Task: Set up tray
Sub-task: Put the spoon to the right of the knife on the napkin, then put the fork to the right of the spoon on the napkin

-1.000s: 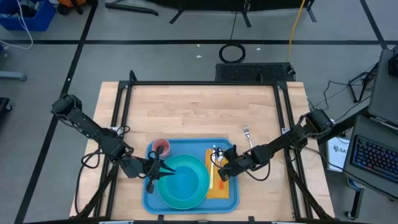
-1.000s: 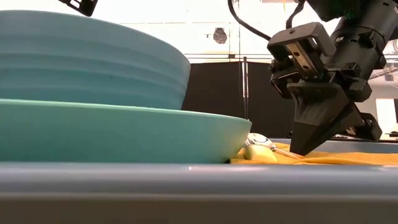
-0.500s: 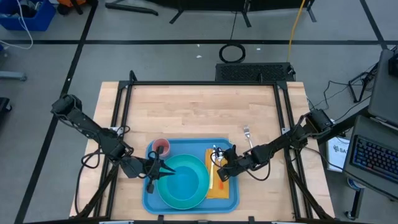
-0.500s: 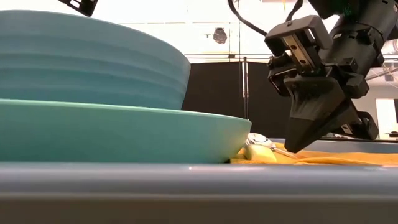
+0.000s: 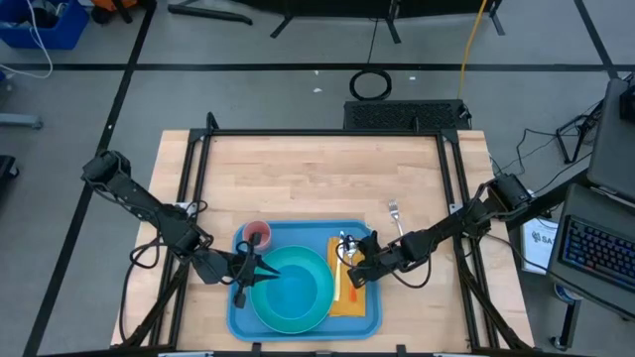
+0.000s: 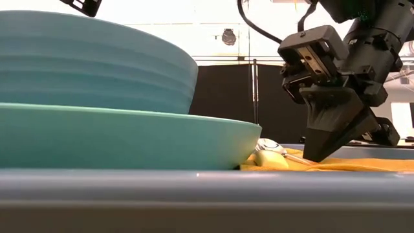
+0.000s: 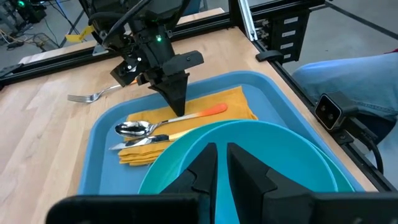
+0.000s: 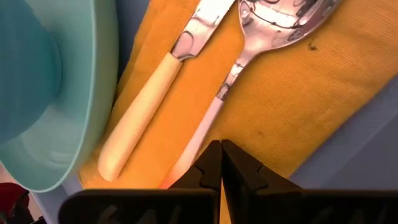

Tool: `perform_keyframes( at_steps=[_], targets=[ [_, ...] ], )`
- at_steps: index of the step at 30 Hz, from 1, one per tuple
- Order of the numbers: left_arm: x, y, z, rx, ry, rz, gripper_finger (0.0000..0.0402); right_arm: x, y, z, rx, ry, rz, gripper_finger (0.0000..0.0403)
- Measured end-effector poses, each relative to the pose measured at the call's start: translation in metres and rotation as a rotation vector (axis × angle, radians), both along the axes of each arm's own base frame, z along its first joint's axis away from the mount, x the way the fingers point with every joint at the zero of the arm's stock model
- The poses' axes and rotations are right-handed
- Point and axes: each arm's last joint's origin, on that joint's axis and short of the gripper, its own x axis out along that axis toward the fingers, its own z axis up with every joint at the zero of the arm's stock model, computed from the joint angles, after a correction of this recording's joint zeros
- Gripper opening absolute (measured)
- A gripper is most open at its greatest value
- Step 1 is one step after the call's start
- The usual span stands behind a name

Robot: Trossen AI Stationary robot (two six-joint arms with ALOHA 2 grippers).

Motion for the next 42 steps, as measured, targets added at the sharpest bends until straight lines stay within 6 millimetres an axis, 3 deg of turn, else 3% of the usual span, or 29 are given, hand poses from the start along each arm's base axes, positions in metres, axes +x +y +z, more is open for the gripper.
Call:
perform_keyframes(
  at_steps=[28,36,42],
  targets=[
    [0.000,0.000,0.000,0.002,0.001,0.000,0.0042,0.003,-0.003,0.000,0.044,-0.006,-0.020,0.0000],
    [0.001,0.001,0.000,-0.002,0.001,0.007,0.0042,0.021,-0.001,-0.014,0.135,-0.087,0.006,0.0000],
    [0.000,0.002,-0.001,0.000,0.016,0.011,0.0042,0.020,0.000,-0.012,0.131,-0.091,0.024,0.0000]
  ],
)
